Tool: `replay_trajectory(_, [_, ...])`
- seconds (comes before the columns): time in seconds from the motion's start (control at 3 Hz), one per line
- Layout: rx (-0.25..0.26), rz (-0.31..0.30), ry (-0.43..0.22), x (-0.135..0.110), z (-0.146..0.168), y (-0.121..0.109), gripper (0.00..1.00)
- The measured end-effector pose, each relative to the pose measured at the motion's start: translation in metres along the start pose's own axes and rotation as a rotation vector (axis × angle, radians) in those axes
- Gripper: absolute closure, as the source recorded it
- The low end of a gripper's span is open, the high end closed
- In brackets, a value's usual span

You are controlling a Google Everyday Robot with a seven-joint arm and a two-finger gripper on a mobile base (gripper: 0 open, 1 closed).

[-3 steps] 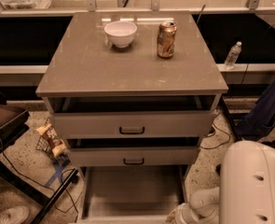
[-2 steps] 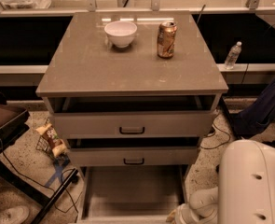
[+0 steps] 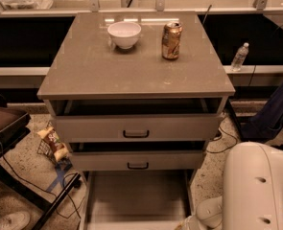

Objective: Open bottom drawer

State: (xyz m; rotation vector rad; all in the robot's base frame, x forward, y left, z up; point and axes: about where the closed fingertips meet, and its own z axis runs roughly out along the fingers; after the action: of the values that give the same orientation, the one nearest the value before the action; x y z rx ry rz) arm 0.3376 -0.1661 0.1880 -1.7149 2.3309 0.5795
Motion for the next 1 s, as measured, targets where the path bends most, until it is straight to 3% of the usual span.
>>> replay_trajectory(0.33, [-0.003,0.000,0.000,-0.0002,0.0010,0.0012,0.85])
replay_trajectory(0.67, [-0.005,0.000,-0.001,-0.0004,0.0016,0.0023,0.54])
replay_trajectory(1.0, [-0.005,0.000,-0.001,-0.0004,0.0016,0.0023,0.31])
